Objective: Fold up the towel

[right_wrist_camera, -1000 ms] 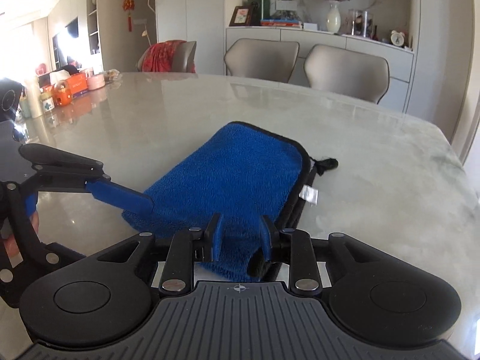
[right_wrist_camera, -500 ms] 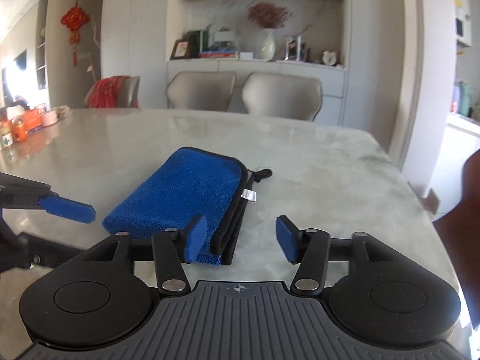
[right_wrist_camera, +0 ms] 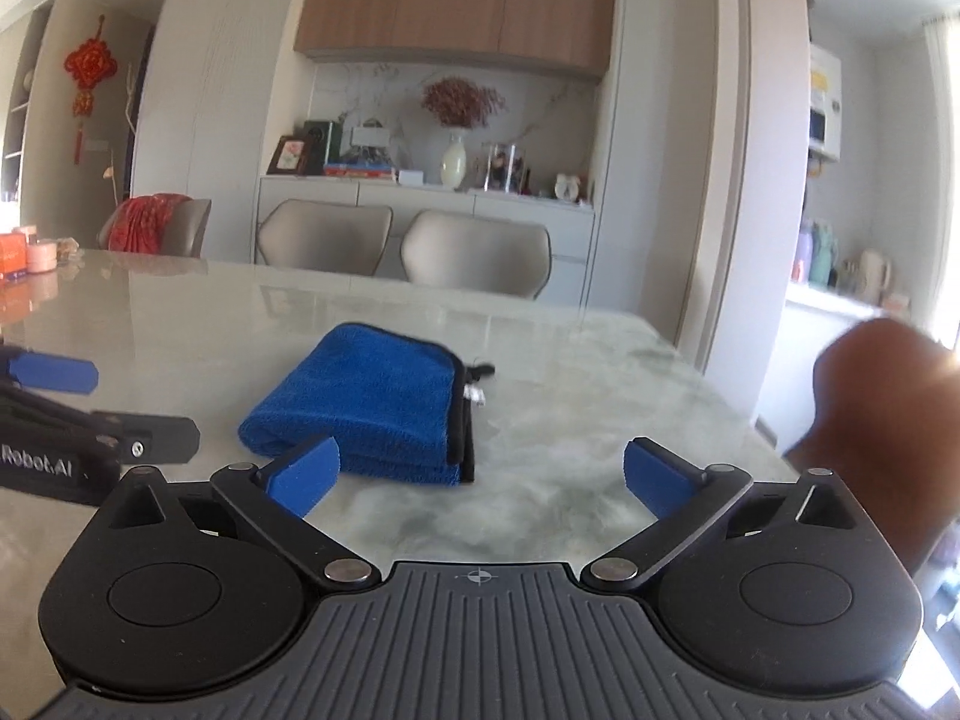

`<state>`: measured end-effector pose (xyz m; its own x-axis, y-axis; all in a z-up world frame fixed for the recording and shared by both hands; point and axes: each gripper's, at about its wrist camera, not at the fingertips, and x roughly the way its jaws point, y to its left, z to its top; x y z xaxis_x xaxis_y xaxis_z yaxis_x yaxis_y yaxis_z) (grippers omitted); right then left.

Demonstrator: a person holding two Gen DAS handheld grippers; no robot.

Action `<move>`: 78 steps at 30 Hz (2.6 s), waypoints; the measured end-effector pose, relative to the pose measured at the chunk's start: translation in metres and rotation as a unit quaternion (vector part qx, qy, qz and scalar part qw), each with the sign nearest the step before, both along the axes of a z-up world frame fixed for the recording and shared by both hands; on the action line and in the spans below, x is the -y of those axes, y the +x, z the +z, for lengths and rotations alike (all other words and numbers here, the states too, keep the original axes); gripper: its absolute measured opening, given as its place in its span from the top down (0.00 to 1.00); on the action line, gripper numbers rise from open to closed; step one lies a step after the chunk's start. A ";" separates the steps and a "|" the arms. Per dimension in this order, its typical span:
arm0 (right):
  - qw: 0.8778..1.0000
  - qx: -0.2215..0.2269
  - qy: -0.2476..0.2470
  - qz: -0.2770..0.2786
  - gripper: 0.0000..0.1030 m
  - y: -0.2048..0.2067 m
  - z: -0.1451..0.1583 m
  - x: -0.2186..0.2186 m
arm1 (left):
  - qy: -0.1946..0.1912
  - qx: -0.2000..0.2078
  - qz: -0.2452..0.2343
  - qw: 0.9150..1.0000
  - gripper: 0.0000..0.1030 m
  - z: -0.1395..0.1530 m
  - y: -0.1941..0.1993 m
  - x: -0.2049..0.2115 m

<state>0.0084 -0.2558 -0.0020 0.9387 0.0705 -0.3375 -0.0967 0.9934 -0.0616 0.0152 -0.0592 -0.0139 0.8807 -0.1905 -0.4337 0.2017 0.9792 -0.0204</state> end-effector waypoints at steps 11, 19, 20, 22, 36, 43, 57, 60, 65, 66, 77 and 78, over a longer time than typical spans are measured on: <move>0.999 -0.029 0.002 -0.045 0.01 -0.017 -0.014 -0.002 | -0.003 0.008 0.049 0.999 0.03 -0.002 -0.025 -0.003; 0.998 0.007 0.008 -0.061 0.00 -0.032 -0.021 -0.002 | 0.002 0.006 0.065 0.998 0.02 -0.010 -0.033 0.001; 0.998 0.009 0.014 -0.066 0.00 -0.032 -0.022 -0.001 | 0.003 0.007 0.066 0.998 0.02 -0.011 -0.033 0.002; 0.997 -0.001 0.032 -0.077 0.00 -0.031 -0.024 0.004 | 0.004 0.006 0.068 0.998 0.01 -0.012 -0.033 0.002; 0.994 -0.054 0.047 -0.086 0.00 -0.021 -0.034 0.007 | -0.008 -0.031 0.079 0.996 0.01 -0.023 -0.024 0.000; 0.992 -0.069 0.062 -0.085 0.00 -0.018 -0.036 0.010 | -0.006 -0.047 0.084 0.995 0.01 -0.026 -0.022 0.002; 0.993 -0.066 0.055 -0.081 0.00 -0.020 -0.036 0.007 | -0.019 -0.072 0.096 0.993 0.01 -0.030 -0.020 -0.002; 0.993 -0.065 0.057 -0.084 0.00 -0.020 -0.036 0.008 | -0.006 -0.066 0.093 0.994 0.01 -0.030 -0.022 0.002; 0.993 -0.066 0.053 -0.084 0.00 -0.019 -0.036 0.006 | 0.005 -0.061 0.094 0.994 0.01 -0.029 -0.023 0.005; 0.993 -0.067 0.051 -0.085 0.00 -0.019 -0.036 0.005 | 0.005 -0.060 0.094 0.994 0.01 -0.028 -0.024 0.005; 0.993 -0.066 0.046 -0.089 0.00 -0.019 -0.037 0.004 | 0.007 -0.057 0.095 0.994 0.01 -0.028 -0.023 0.004; 0.993 -0.065 0.046 -0.089 0.00 -0.020 -0.037 0.004 | 0.007 -0.057 0.095 0.994 0.01 -0.028 -0.023 0.004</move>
